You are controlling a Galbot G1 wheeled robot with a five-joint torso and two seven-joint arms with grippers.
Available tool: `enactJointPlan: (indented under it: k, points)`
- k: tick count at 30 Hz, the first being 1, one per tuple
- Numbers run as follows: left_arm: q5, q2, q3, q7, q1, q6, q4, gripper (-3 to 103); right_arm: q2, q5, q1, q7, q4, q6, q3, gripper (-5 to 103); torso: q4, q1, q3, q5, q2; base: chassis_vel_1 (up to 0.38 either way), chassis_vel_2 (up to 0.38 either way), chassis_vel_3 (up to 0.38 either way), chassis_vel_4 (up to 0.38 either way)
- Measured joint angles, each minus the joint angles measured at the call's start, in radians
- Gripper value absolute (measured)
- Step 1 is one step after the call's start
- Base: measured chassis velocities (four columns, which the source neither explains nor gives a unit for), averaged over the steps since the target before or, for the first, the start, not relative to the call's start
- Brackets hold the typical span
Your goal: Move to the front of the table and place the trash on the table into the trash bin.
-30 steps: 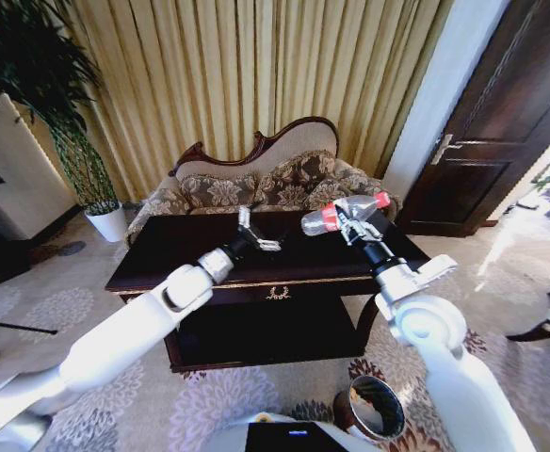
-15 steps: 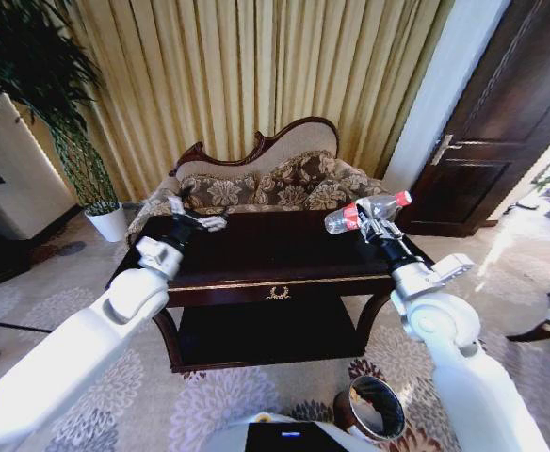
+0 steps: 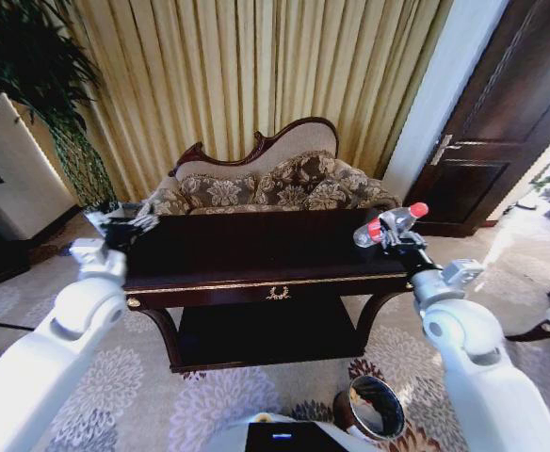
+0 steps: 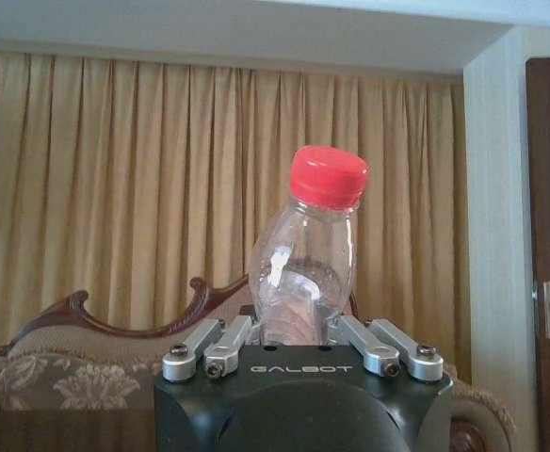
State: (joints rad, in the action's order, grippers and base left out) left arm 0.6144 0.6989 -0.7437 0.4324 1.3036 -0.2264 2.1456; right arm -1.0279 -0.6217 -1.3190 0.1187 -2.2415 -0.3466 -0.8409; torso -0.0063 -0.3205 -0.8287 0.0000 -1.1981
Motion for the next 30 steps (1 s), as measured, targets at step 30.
enactJointPlan:
  k: [30]
  points:
    - [0.073,0.100,-0.362,-0.247,0.235,0.104,-0.124,100,-0.015,0.018,-0.105,0.000,-0.030,0.033,-0.029,27,-0.0003,0.000,0.000,0.0001,0.000,0.000,0.000,0.000,0.000]
